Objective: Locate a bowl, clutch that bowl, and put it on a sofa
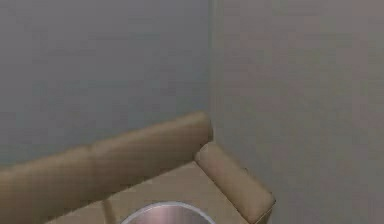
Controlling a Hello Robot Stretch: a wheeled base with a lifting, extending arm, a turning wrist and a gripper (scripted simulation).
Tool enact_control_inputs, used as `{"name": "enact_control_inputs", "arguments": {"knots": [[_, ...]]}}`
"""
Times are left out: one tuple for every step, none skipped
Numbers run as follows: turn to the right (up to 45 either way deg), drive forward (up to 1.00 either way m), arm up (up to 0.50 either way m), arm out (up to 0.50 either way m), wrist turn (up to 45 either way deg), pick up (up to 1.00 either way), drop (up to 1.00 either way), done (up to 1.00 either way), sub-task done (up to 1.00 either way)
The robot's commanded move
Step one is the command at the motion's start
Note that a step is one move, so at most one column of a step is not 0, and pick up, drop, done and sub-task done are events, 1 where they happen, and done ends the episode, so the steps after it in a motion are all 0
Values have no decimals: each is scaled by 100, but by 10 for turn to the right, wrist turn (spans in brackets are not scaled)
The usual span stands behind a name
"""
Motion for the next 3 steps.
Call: {"name": "enact_control_inputs", "arguments": {"knots": [[-450, 0, 0, 0, 0, 0, 0, 0, 0], [-210, 0, 0, 0, 0, 0, 0, 0, 0], [450, 0, 0, 0, 0, 0, 0, 0, 0]]}}
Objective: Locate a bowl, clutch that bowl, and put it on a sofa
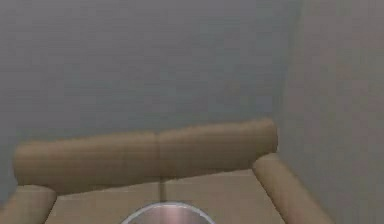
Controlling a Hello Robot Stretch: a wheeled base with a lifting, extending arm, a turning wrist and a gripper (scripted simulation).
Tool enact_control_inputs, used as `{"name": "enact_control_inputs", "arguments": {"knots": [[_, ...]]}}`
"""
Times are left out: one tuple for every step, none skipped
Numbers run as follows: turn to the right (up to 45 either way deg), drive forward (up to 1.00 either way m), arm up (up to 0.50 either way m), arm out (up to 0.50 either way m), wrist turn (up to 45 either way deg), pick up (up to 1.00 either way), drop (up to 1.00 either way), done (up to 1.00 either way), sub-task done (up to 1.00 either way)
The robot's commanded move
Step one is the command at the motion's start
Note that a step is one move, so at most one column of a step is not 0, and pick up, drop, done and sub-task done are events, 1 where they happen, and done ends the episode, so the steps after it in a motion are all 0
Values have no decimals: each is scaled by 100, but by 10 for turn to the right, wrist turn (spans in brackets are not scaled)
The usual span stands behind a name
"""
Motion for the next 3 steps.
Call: {"name": "enact_control_inputs", "arguments": {"knots": [[450, 0, 0, 0, 0, 0, 0, 0, 0], [450, 0, 0, 0, 0, 0, 0, 0, 0], [240, 0, 0, 0, 0, 0, 0, 0, 0]]}}
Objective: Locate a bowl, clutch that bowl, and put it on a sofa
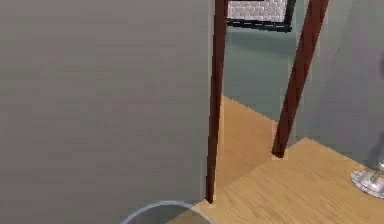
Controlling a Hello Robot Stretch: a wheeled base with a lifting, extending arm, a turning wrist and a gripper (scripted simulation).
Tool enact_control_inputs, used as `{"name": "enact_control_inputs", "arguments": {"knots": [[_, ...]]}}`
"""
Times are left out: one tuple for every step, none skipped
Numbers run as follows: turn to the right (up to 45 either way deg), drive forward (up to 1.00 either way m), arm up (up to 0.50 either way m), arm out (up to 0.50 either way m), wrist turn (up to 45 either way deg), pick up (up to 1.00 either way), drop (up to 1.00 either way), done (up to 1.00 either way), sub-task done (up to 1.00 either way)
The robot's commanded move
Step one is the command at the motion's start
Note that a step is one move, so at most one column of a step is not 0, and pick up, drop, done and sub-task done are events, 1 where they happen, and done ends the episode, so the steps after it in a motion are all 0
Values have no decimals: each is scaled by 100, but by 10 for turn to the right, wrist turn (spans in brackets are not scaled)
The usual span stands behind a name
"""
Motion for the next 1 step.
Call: {"name": "enact_control_inputs", "arguments": {"knots": [[-450, 0, 0, 0, 0, 0, 0, 0, 0]]}}
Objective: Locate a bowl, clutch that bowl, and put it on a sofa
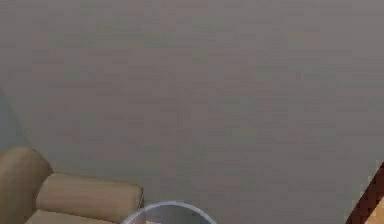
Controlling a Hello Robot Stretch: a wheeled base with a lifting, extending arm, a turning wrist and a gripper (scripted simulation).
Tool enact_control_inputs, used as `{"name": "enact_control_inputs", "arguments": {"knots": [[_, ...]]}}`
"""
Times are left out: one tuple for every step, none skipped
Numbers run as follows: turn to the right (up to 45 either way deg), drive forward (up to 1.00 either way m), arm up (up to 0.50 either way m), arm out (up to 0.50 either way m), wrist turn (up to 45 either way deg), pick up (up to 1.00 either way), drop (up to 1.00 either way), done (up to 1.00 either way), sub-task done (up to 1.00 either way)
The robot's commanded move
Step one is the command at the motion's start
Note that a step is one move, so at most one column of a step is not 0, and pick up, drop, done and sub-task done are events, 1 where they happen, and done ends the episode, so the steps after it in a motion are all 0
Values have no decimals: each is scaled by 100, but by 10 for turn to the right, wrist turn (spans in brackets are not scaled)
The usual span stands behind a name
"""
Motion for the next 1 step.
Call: {"name": "enact_control_inputs", "arguments": {"knots": [[-450, 0, 0, 0, 0, 0, 0, 0, 0]]}}
